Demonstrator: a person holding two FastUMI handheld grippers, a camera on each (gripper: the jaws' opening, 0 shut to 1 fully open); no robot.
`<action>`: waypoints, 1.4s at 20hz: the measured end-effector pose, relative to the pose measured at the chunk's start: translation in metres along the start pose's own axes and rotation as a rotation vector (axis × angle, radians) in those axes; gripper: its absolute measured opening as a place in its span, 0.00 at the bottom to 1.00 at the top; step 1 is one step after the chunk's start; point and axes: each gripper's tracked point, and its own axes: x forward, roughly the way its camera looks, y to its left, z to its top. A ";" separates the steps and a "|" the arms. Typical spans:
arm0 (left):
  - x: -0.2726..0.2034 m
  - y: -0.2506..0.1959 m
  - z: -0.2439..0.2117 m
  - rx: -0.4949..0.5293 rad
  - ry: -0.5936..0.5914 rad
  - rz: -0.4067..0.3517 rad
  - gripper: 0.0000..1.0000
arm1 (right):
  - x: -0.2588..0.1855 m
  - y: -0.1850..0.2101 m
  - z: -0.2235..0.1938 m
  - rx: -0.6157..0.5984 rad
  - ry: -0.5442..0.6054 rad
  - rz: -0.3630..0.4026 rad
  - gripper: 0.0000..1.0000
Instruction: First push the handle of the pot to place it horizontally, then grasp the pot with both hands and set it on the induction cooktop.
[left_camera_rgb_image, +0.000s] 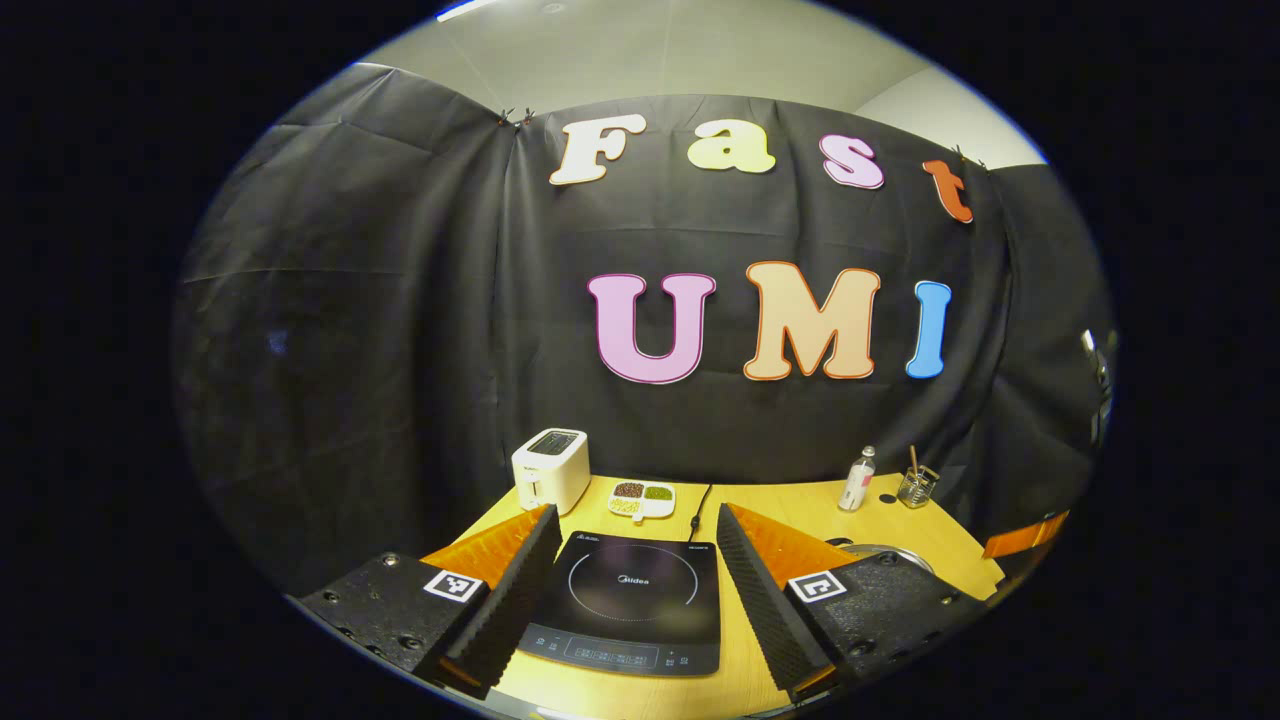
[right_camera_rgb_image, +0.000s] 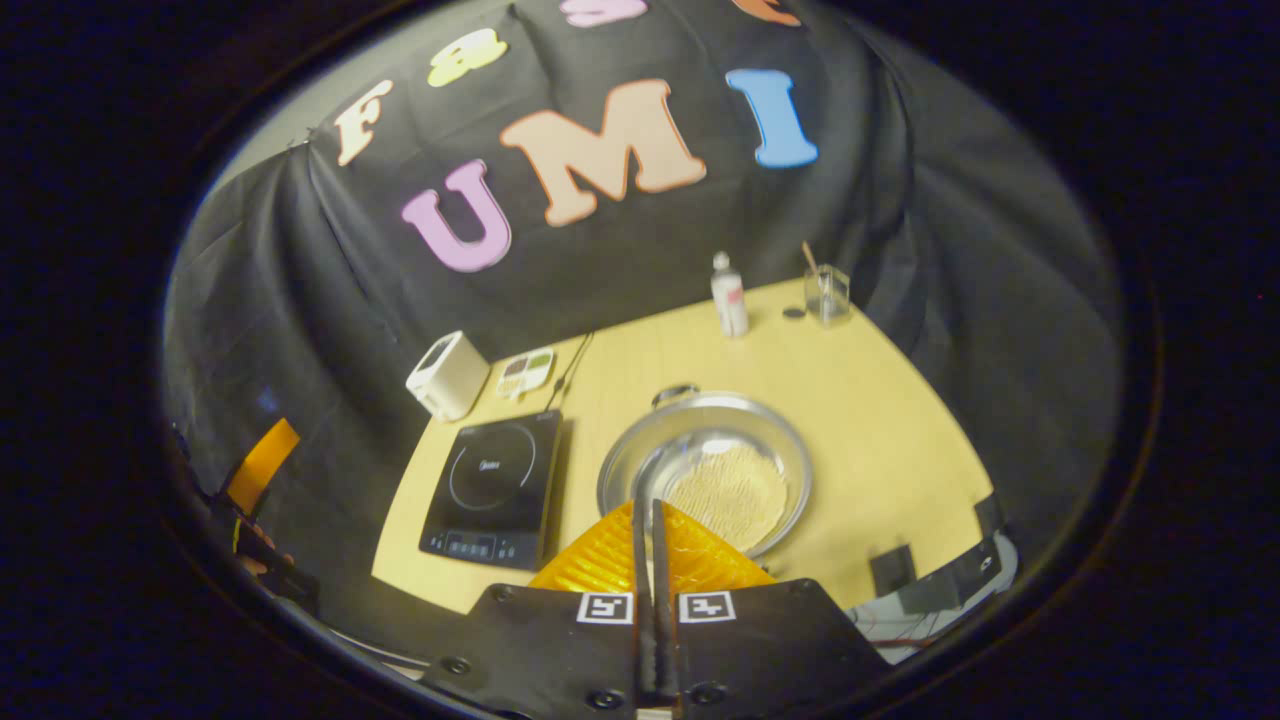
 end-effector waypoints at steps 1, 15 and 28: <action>0.001 0.002 -0.001 0.001 0.004 0.002 0.95 | 0.008 -0.001 -0.014 0.014 0.052 0.003 0.00; 0.005 0.024 -0.027 -0.012 0.072 0.054 0.95 | 0.085 -0.012 -0.131 0.072 0.406 -0.026 0.02; 0.012 0.034 -0.040 -0.008 0.108 0.068 0.92 | 0.131 -0.047 -0.158 0.085 0.492 -0.130 0.02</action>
